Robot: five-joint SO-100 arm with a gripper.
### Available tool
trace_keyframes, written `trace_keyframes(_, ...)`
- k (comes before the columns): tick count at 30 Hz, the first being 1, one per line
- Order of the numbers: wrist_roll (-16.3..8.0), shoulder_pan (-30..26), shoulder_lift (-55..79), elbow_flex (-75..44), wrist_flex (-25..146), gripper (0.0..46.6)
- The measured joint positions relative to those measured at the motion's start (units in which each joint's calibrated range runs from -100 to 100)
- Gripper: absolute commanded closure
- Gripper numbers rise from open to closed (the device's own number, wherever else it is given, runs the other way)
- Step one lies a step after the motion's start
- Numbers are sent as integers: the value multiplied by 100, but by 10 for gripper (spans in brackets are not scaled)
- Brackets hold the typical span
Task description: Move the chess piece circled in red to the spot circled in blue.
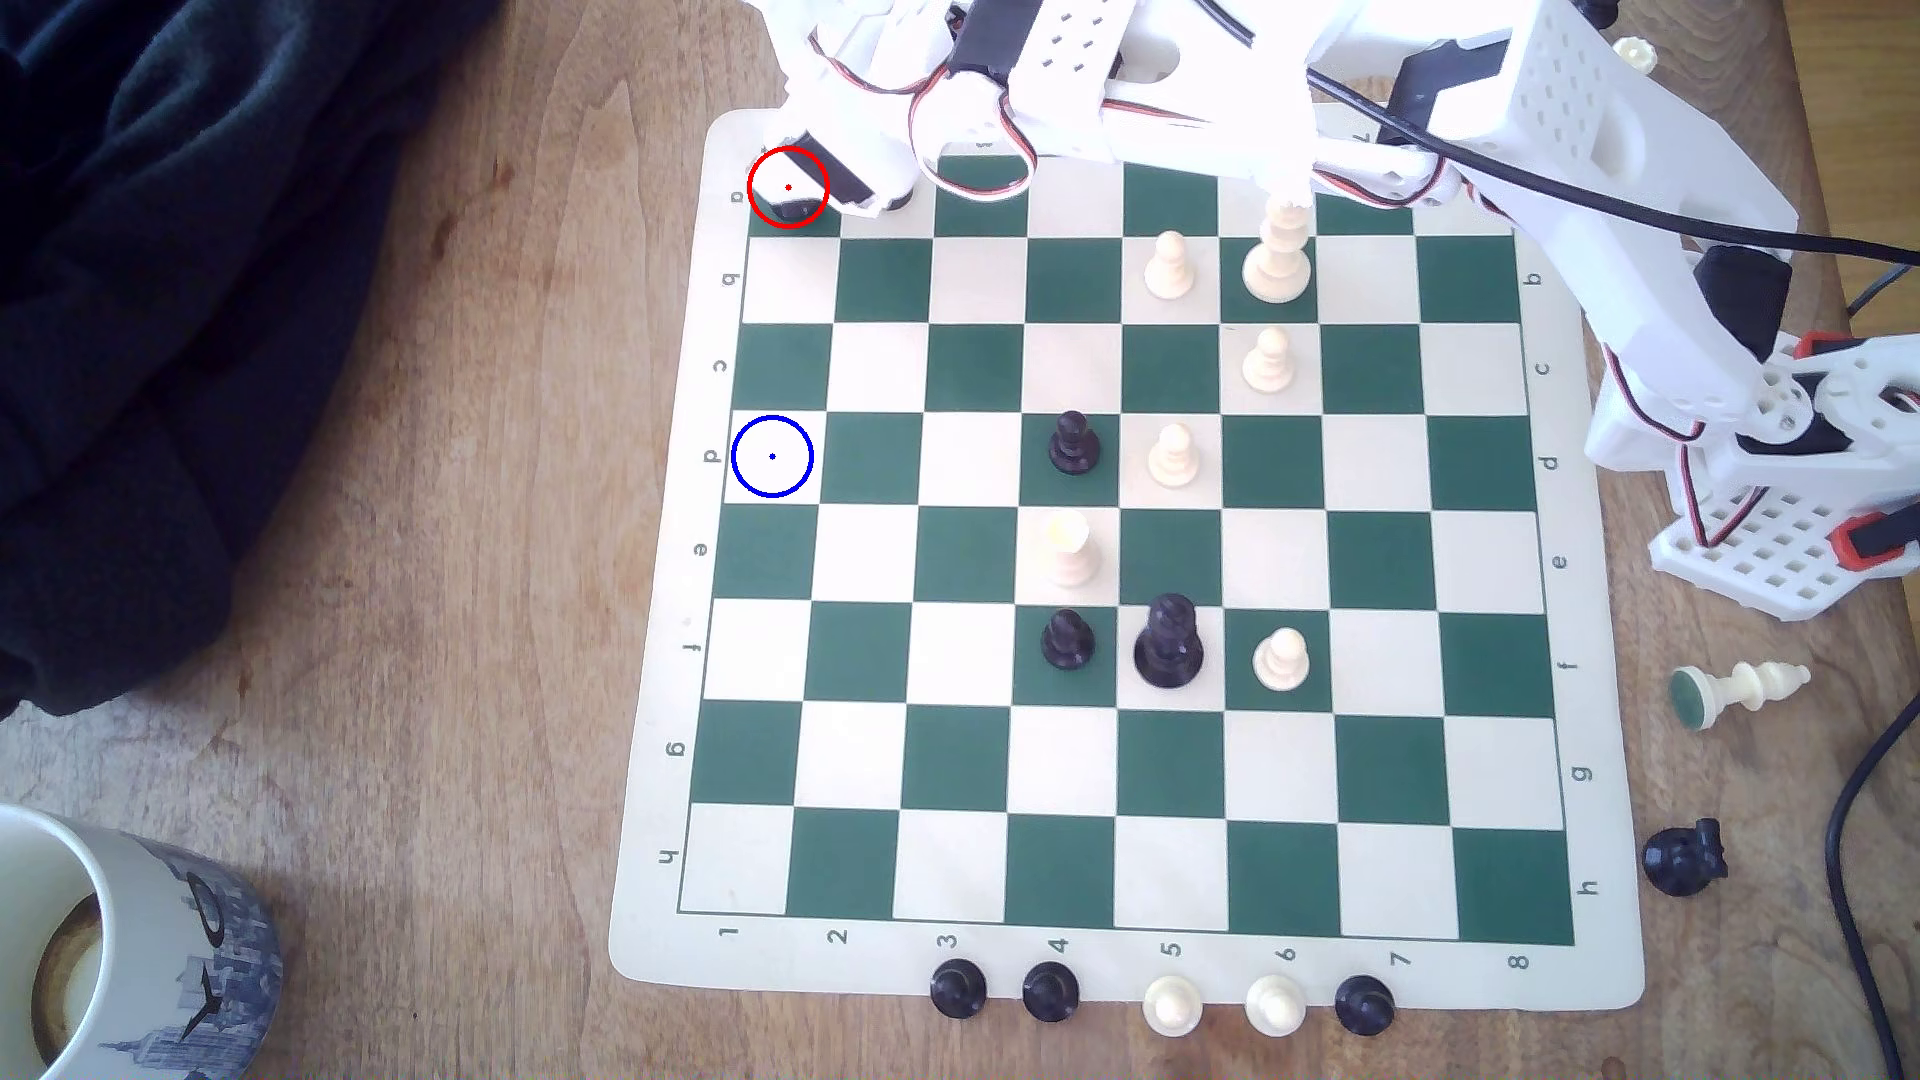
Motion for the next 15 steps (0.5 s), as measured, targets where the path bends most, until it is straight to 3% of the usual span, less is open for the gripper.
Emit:
trace_keyframes(7,78,0,0,0,0,464)
trace_keyframes(15,98,0,0,0,0,464)
